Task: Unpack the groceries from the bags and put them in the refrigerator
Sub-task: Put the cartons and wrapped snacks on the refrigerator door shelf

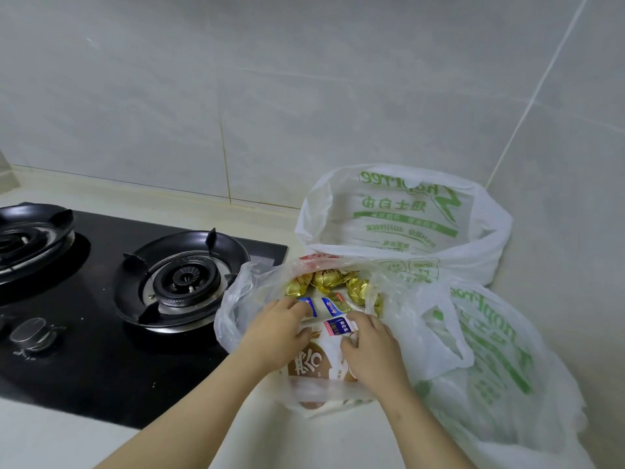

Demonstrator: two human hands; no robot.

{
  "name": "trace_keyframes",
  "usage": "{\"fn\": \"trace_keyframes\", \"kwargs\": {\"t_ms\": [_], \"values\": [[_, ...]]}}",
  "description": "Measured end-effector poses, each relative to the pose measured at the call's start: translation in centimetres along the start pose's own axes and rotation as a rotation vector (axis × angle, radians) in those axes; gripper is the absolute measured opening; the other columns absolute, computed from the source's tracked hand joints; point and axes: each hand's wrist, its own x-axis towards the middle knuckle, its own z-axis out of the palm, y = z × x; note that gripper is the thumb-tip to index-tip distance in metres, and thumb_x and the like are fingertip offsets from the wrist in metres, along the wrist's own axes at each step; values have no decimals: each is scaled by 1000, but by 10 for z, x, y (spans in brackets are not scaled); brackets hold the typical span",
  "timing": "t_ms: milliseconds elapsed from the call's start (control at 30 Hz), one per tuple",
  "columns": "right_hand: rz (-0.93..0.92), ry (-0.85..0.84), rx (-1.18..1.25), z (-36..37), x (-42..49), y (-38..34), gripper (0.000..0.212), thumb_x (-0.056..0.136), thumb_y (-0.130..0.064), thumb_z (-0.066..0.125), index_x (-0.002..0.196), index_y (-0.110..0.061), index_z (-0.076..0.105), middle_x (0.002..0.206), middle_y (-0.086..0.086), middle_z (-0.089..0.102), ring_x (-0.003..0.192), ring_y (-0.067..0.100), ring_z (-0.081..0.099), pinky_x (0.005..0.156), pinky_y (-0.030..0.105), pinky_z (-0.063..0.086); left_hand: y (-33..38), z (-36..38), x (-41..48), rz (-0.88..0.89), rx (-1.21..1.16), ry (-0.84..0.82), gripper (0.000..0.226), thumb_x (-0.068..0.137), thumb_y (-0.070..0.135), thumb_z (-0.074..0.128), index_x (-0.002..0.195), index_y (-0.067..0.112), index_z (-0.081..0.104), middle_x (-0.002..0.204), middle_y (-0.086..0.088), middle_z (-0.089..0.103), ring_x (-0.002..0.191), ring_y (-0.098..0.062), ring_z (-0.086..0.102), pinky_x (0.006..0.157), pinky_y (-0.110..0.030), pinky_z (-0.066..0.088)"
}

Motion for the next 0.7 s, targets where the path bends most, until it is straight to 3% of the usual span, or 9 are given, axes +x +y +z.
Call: {"fn": "trace_keyframes", "kwargs": {"t_ms": [267, 433, 600, 700], "values": [[5, 37, 51, -1, 32, 15, 42, 95, -21, 43, 137, -22, 40, 139, -1, 43, 124, 18, 40, 100, 30, 34, -1, 5, 28, -29, -7, 28, 34, 92, 27, 48, 126, 22, 50, 128, 3, 47, 116, -16, 44, 89, -28, 43], [-28, 108, 5, -4, 59, 22, 40, 94, -15, 44, 134, -15, 45, 139, 2, 42, 125, 19, 41, 100, 29, 34, 5, 12, 41, 38, -26, 14, 36, 91, 33, 49, 126, 24, 50, 129, 5, 47, 119, -14, 41, 97, -26, 37], [57, 10, -155, -5, 80, 36, 51, 90, -23, 48, 139, -21, 33, 149, 3, 28, 133, 25, 31, 104, 36, 34, 9, 22, 46, 47, -51, -120, 39, 91, 43, 49, 125, 24, 51, 128, 4, 47, 119, -15, 42, 100, -30, 37], [151, -29, -252, -6, 83, 38, 52, 90, -28, 48, 139, -20, 33, 145, 7, 33, 132, 27, 30, 102, 37, 33, 7, 24, 48, 9, -90, -152, 39, 92, 44, 49, 125, 24, 53, 126, 3, 50, 119, -16, 44, 99, -28, 37]]}}
